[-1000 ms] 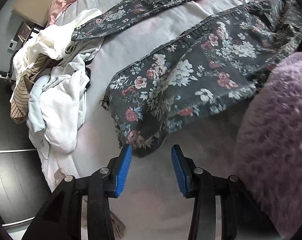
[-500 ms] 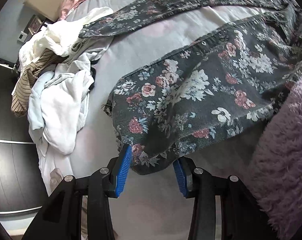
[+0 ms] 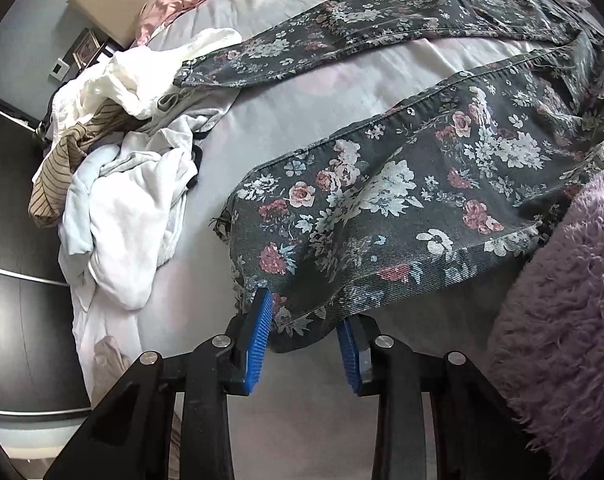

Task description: Fold clothes

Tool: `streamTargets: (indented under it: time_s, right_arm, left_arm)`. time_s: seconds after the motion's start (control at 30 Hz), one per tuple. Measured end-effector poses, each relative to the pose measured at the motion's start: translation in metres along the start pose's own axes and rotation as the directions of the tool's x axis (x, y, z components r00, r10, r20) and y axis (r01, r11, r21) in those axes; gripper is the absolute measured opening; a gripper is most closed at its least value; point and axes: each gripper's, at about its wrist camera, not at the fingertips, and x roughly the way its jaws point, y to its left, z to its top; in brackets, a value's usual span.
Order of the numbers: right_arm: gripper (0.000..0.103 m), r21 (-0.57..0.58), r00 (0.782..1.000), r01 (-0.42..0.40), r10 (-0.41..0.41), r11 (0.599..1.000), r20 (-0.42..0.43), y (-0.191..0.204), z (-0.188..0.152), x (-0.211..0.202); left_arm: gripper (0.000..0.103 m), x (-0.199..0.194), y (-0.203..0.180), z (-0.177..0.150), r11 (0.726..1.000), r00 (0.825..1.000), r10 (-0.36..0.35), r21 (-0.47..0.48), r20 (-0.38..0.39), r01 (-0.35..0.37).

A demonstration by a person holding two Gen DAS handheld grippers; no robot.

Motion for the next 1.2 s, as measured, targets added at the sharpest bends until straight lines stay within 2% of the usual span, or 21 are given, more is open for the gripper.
streamTargets:
  time_s: [0.1, 0.13, 0.27, 0.33, 0.47, 0.63, 0.9, 1.03, 1.2]
  right_arm:
    - [0.019, 0.007, 1.0, 0.005, -0.005, 1.0, -0.002, 0.002, 0.0, 0.0]
    - [0.019, 0.013, 1.0, 0.008, -0.008, 1.0, 0.0, 0.001, 0.0, 0.0]
    - [0.017, 0.049, 0.999, 0.032, -0.034, 0.998, 0.026, -0.003, 0.0, -0.004]
    - [0.014, 0.076, 0.998, 0.044, -0.047, 0.996, 0.041, -0.007, 0.0, -0.008]
    - [0.013, 0.161, 0.994, 0.075, -0.087, 0.984, 0.07, -0.024, 0.004, -0.013]
    - [0.013, 0.279, 0.987, 0.104, -0.134, 0.955, 0.092, -0.053, 0.018, -0.015]
    - [0.012, 0.4, 0.978, 0.116, -0.175, 0.909, 0.115, -0.12, 0.061, -0.005]
    - [0.012, 0.425, 0.978, 0.122, -0.182, 0.897, 0.103, -0.152, 0.092, 0.019]
    - [0.012, 0.445, 0.983, 0.111, -0.165, 0.889, 0.084, -0.186, 0.132, 0.06]
  left_arm:
    - [0.033, 0.003, 0.001, 0.001, 1.0, 1.0, 0.011, -0.001, -0.005, -0.011]
    - [0.025, 0.002, 0.0, 0.001, 1.0, 1.0, 0.011, 0.002, 0.0, -0.011]
    - [0.01, -0.003, 0.003, 0.006, 0.999, 0.999, 0.028, -0.046, 0.036, -0.026]
    - [0.006, -0.007, 0.007, 0.009, 0.996, 0.998, 0.028, -0.082, 0.057, -0.023]
    - [0.006, -0.022, 0.023, 0.025, 0.987, 0.994, 0.032, -0.159, 0.108, -0.014]
    - [0.006, -0.04, 0.047, 0.059, 0.976, 0.986, 0.044, -0.22, 0.163, -0.007]
    - [0.005, -0.046, 0.077, 0.135, 0.976, 0.979, 0.093, -0.21, 0.179, -0.055]
    - [0.005, -0.032, 0.092, 0.181, 0.977, 0.983, 0.096, -0.202, 0.156, -0.063]
    - [0.005, 0.012, 0.1, 0.234, 0.984, 0.992, 0.098, -0.158, 0.077, -0.085]
